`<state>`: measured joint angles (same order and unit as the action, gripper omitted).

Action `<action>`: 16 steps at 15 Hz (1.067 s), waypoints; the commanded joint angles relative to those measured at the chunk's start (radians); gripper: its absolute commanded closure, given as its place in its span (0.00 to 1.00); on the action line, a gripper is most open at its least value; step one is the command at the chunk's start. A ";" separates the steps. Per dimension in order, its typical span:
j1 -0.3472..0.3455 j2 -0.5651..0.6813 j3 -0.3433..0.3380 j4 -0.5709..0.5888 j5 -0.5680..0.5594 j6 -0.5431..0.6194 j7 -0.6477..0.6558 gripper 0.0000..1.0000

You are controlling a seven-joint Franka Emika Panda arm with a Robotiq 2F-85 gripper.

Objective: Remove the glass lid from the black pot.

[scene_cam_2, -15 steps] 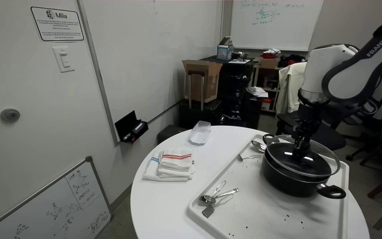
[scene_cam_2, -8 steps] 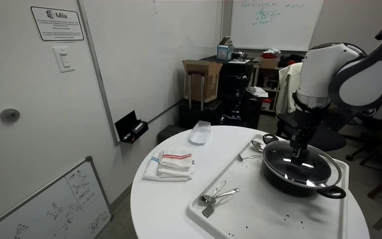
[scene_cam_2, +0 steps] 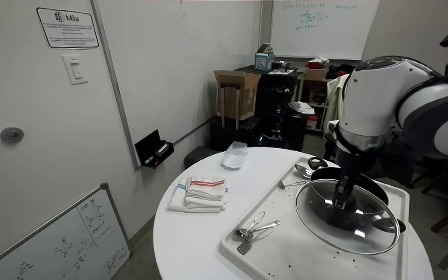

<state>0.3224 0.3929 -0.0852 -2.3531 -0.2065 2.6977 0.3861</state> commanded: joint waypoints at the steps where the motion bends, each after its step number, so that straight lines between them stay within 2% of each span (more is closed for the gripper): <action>1: 0.060 0.032 0.000 0.032 -0.061 0.030 0.069 0.75; 6: 0.112 0.113 -0.002 0.080 -0.058 0.085 0.078 0.75; 16: 0.125 0.315 -0.018 0.170 0.012 0.255 0.023 0.75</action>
<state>0.4344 0.6578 -0.0829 -2.2179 -0.2260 2.8969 0.4348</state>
